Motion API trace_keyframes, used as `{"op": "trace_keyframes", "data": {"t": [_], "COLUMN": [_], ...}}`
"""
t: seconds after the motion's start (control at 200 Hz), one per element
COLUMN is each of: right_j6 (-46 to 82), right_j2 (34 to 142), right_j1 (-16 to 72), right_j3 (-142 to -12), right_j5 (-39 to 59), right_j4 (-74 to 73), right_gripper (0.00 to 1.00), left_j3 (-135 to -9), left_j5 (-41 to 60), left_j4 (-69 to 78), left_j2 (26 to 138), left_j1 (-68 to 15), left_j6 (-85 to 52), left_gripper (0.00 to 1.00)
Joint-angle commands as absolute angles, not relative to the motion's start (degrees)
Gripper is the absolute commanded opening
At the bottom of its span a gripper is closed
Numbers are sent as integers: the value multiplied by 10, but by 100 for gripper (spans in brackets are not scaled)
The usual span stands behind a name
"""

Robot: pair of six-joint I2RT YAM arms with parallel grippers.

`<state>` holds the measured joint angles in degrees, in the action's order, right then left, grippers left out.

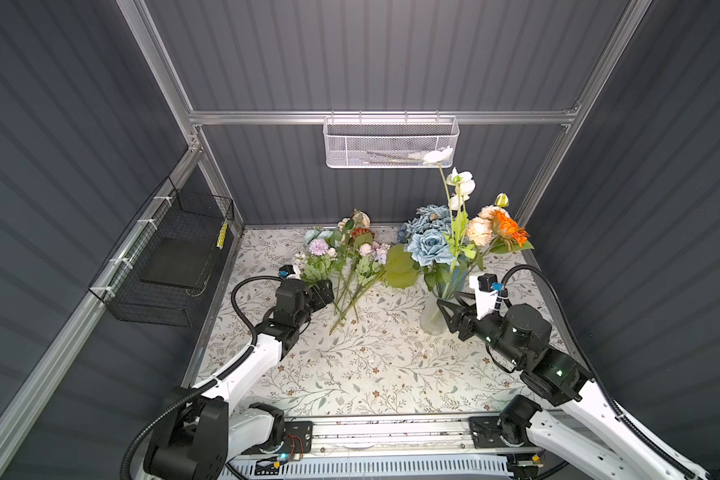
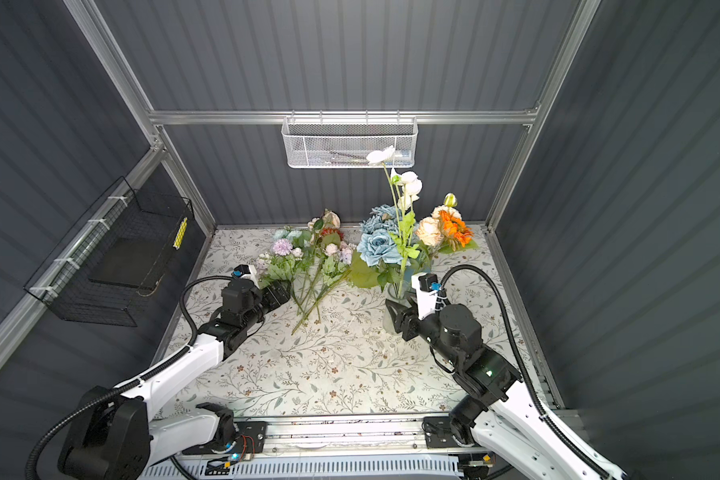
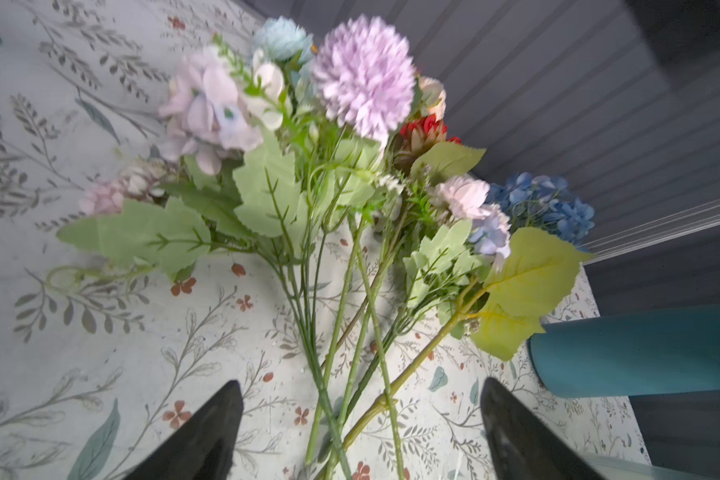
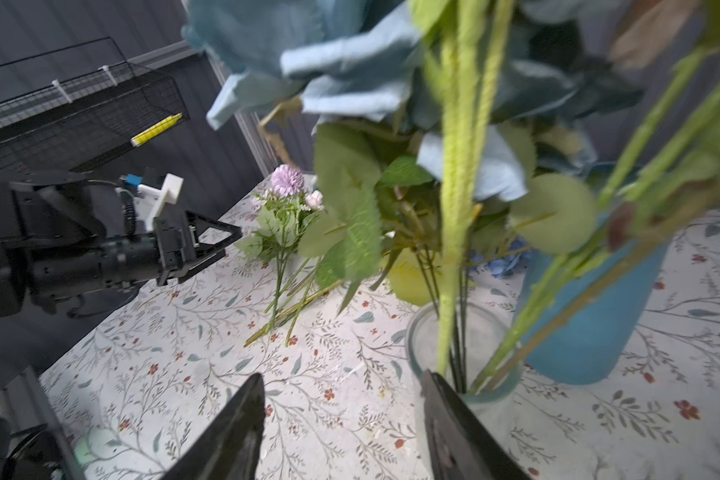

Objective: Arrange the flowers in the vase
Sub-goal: 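Open and withdraw the right gripper while the left gripper holds pile stems, then lift the white and lilac flower bunch from the pile with the left gripper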

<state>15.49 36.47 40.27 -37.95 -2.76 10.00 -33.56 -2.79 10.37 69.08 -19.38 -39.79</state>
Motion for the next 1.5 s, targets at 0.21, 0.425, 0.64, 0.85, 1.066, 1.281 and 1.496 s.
{"op": "trace_keyframes", "data": {"t": [0.21,0.425,0.64,0.85,1.066,1.281,1.496], "right_j6": [191,186,188,177,167,152,139], "right_j2": [413,419,391,389,393,397,404], "right_j1": [473,477,475,474,474,474,474], "right_j3": [-392,-391,-367,-373,-388,-397,-404], "right_j5": [-36,-63,-106,-124,-126,-136,-141], "right_j4": [111,99,75,74,72,64,49], "right_gripper": [62,75,88,95,99,99,99], "left_j3": [-342,-360,-391,-414,-402,-393,-381], "left_j5": [-9,-7,-12,7,17,12,-20], "left_j4": [163,201,219,243,301,314,280], "left_j2": [777,849,905,959,998,998,940], "left_j1": [-190,-189,-190,-189,-190,-189,-189], "left_j6": [-408,-397,-382,-385,-415,-417,-398], "left_gripper": [82,78,76,62,40,6,0]}}
